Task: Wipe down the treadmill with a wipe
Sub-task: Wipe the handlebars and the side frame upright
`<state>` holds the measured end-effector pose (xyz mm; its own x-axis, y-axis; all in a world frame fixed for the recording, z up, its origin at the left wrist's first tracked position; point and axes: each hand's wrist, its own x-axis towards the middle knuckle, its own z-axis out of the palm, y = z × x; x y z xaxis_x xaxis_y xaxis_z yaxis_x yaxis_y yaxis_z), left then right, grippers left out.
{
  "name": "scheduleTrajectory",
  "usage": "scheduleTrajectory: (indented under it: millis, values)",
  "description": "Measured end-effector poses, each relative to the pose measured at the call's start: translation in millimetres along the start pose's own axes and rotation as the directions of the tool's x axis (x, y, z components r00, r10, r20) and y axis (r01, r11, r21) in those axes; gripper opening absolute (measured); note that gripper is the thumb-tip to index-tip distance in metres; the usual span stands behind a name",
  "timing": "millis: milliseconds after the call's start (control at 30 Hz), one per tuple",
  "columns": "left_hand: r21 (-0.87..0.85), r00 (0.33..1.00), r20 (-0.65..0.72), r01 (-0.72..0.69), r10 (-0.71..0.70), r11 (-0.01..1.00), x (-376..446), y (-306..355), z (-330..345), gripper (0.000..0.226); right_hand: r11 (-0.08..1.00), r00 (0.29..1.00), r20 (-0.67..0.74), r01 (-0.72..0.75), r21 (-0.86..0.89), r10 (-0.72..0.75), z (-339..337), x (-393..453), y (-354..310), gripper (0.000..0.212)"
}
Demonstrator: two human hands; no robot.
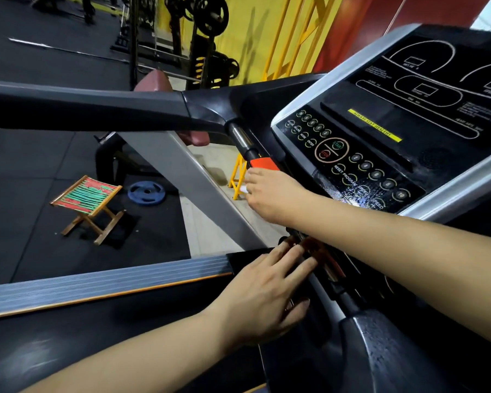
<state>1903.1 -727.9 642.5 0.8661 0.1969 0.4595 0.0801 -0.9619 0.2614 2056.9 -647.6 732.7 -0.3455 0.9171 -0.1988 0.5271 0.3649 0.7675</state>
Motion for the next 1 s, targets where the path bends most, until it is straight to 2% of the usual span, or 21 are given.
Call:
scheduleTrajectory:
  millis: [100, 133, 167, 200, 267, 300, 333, 400, 433, 600, 700, 800, 933, 1000]
  values:
    - [0.001, 1.0, -0.002, -0.003, 0.003, 1.0, -2, -2, -1, 0.068, 0.996, 0.998, 0.041, 0.036, 0.086, -0.039, -11, -28, -9, 0.006]
    - [-0.008, 1.0, -0.005, -0.003, 0.003, 1.0, -3, -2, 0, 0.069, 0.976, 0.999, 0.038, -0.026, 0.216, 0.018, -14, -41, -7, 0.015]
    - [-0.026, 1.0, -0.007, -0.002, 0.002, 1.0, -4, -2, 2, 0.072, 0.923, 0.991, 0.0, -0.126, 0.364, 0.136, -12, -56, -1, 0.026]
    - [-0.049, 1.0, -0.004, -0.001, 0.001, 0.999, -5, -2, 4, 0.074, 0.825, 0.957, -0.036, -0.228, 0.517, 0.287, -11, -72, 9, 0.034]
    - [-0.085, 1.0, -0.007, -0.002, 0.001, 0.996, -5, -1, 7, 0.077, 0.611, 0.808, -0.113, -0.337, 0.716, 0.578, -9, -103, 24, 0.034]
    - [-0.09, 1.0, -0.012, -0.003, 0.002, 0.996, -5, 0, 7, 0.077, 0.543, 0.753, -0.098, -0.371, 0.754, 0.65, -9, -114, 25, 0.03]
    - [-0.09, 1.0, -0.013, -0.002, 0.001, 0.996, -5, 1, 8, 0.077, 0.495, 0.749, -0.04, -0.396, 0.774, 0.662, -11, -120, 20, 0.026]
    - [-0.082, 1.0, -0.013, 0.002, -0.003, 0.997, -5, 2, 9, 0.078, 0.499, 0.817, 0.098, -0.436, 0.749, 0.568, -16, -122, 4, 0.021]
    - [-0.078, 1.0, -0.013, 0.003, -0.004, 0.997, -6, 2, 9, 0.078, 0.492, 0.826, 0.177, -0.476, 0.729, 0.536, -19, -122, -5, 0.02]
    - [-0.053, 1.0, -0.023, 0.015, -0.017, 0.999, -6, 3, 12, 0.081, 0.29, 0.722, 0.372, -0.613, 0.735, 0.583, -26, -106, -12, 0.026]
    - [-0.024, 0.999, -0.029, 0.027, -0.028, 0.999, -7, 5, 12, 0.082, 0.266, 0.701, 0.335, -0.6, 0.755, 0.629, -23, -88, -15, 0.024]
    - [-0.031, 1.0, -0.008, 0.027, -0.027, 0.999, -7, 5, 13, 0.081, 0.166, 0.644, 0.321, -0.577, 0.8, 0.694, -14, -81, -14, 0.034]
    - [-0.023, 1.0, -0.008, 0.023, -0.023, 0.999, -7, 5, 12, 0.083, 0.155, 0.588, 0.262, -0.564, 0.811, 0.766, -8, -70, -14, 0.017]
    - [-0.04, 1.0, -0.001, 0.021, -0.021, 0.999, -7, 5, 10, 0.084, 0.131, 0.556, 0.258, -0.565, 0.815, 0.79, -9, -68, -13, 0.018]
